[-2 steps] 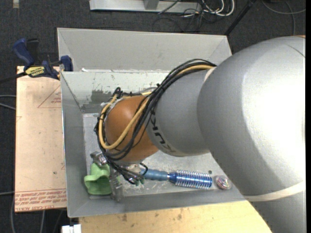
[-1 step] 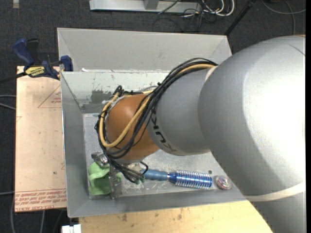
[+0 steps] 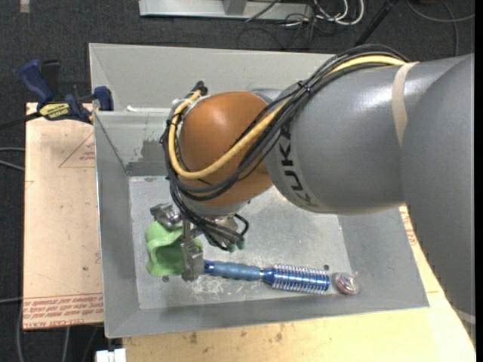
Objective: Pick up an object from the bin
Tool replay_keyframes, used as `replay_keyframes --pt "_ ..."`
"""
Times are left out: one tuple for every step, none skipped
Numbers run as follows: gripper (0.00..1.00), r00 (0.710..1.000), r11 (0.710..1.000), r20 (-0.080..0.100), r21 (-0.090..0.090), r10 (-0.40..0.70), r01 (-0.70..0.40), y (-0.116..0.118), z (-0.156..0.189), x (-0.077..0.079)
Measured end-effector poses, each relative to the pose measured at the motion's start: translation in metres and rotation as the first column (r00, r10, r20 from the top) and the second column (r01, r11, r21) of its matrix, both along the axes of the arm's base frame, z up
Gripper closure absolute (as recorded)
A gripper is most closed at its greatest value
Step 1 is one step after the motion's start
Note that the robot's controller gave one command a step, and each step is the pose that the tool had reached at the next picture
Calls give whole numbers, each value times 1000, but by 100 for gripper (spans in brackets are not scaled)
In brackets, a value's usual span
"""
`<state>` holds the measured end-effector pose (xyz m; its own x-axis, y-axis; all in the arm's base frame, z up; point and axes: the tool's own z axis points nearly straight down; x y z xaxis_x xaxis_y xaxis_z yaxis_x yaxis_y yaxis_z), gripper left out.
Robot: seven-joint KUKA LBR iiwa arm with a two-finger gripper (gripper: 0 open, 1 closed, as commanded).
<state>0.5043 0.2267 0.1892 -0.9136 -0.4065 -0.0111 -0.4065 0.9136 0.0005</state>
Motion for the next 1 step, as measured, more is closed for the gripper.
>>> replay_keyframes --pt "100 1000 1000 2 0 -16 16 2 118 18"
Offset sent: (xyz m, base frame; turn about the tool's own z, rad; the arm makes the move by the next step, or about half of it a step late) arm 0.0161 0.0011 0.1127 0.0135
